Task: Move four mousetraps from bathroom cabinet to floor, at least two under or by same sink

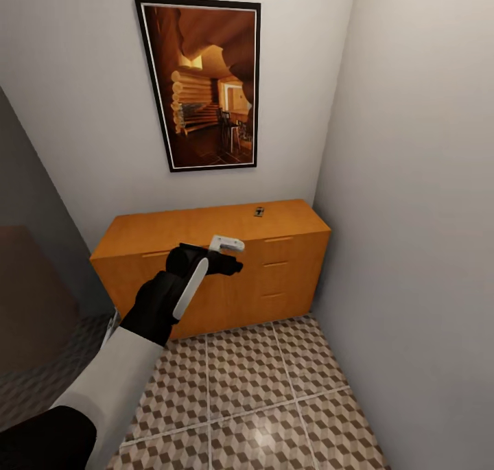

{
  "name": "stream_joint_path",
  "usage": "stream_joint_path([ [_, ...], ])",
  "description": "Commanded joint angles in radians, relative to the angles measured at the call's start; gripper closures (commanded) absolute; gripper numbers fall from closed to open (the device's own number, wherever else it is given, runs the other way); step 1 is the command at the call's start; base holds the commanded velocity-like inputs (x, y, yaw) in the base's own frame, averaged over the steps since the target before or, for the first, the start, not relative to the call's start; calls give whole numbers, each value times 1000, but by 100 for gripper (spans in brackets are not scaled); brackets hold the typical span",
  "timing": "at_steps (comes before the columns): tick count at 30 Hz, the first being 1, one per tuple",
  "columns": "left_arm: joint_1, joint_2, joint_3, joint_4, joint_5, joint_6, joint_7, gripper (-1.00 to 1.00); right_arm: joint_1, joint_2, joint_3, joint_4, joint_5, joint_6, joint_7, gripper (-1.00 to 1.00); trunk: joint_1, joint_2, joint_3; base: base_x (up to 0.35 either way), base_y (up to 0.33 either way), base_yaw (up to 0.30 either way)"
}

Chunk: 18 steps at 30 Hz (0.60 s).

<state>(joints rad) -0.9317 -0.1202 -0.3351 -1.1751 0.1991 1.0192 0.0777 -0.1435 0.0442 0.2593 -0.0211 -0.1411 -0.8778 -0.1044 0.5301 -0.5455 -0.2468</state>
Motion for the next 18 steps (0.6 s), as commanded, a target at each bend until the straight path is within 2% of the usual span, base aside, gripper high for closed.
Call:
stream_joint_path([
  [1, -1, 0, 1, -3, 9, 4, 8, -100, -1, 0, 9, 1, -8, -3, -6, 100, 0, -1, -2, 0, 0, 0],
  [7, -1, 1, 4, -4, 9, 4, 8, -100, -1, 0, 9, 1, -8, -3, -6, 100, 0, -1, -2, 60, 0, 0],
  [18, -1, 1, 2, -2, 10, 4, 8, -100, -1, 0, 9, 1, -8, -3, -6, 100, 0, -1, -2, 315, 0, 0],
])
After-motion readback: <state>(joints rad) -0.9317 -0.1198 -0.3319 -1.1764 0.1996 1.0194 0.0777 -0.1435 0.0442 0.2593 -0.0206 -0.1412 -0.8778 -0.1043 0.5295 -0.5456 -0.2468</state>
